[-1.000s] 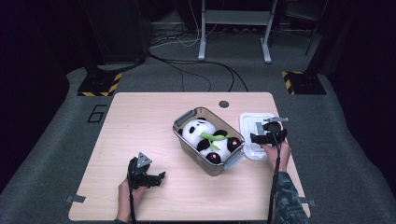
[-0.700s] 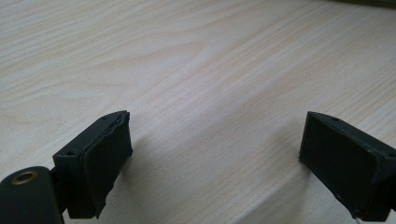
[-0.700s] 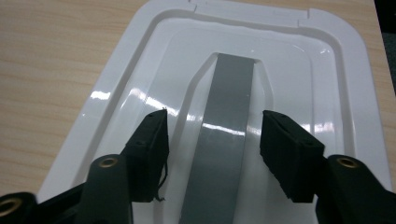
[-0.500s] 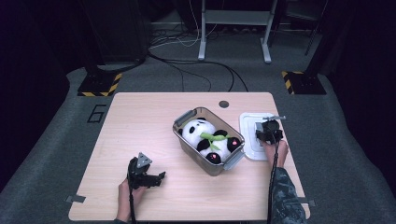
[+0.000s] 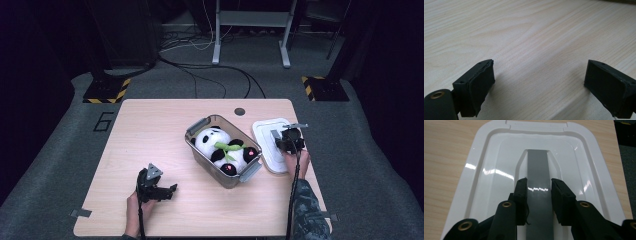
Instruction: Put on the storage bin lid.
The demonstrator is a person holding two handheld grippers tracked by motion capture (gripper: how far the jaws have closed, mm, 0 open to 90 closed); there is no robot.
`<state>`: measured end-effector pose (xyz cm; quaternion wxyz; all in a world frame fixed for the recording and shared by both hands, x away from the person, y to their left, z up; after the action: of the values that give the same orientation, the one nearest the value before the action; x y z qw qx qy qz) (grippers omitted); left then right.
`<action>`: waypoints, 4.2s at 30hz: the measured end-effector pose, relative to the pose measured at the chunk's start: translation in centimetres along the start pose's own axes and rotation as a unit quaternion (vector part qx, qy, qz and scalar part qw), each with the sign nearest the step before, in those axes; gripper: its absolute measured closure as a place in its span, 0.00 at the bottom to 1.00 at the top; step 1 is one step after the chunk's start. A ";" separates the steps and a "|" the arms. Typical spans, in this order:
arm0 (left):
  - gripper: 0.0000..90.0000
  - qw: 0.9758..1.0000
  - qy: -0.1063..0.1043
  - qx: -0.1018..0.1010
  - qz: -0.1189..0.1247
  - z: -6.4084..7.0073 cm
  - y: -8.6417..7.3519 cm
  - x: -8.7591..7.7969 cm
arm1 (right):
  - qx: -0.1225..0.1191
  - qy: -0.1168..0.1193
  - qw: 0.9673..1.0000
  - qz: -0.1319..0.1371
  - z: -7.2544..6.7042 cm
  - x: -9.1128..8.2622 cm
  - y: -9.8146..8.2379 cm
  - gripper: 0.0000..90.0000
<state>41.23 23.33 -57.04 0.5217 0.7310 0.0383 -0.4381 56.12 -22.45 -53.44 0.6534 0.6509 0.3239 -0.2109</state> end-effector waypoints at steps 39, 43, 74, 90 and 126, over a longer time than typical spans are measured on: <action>0.10 1.000 0.000 -0.001 0.000 0.0 0.0 0.0 | -0.018 0.041 0.998 0.054 -1.6 -8.6 5.8 0.74; 0.10 1.000 0.000 0.000 0.001 0.0 0.0 0.0 | -0.017 0.056 0.996 0.065 -2.4 -9.7 6.6 0.74; 0.10 1.000 -0.002 0.002 0.001 0.0 0.0 0.0 | -0.116 0.144 0.980 0.073 -12.9 -13.7 8.2 0.74; 0.10 1.000 -0.003 0.001 -0.001 0.1 0.0 0.0 | -0.178 0.187 0.965 0.042 -17.8 -12.9 7.0 0.74; 0.10 1.000 -0.002 -0.001 0.001 0.1 0.0 0.0 | -0.183 0.201 0.962 -0.022 -21.5 -9.0 4.3 0.74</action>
<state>41.15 23.28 -57.05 0.5227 0.7299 0.0375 -0.4390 49.59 -2.30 -42.90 0.6783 0.5415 0.4960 -0.0273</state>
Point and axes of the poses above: each handheld gripper's, and its own axes: x roughly forward along the jaws, y roughly out of its top, z roughly to its right, the point moved 6 cm from there along x, roughly forward along the jaws, and after that the axes turned 5 degrees about x, right-handed, at the moved point
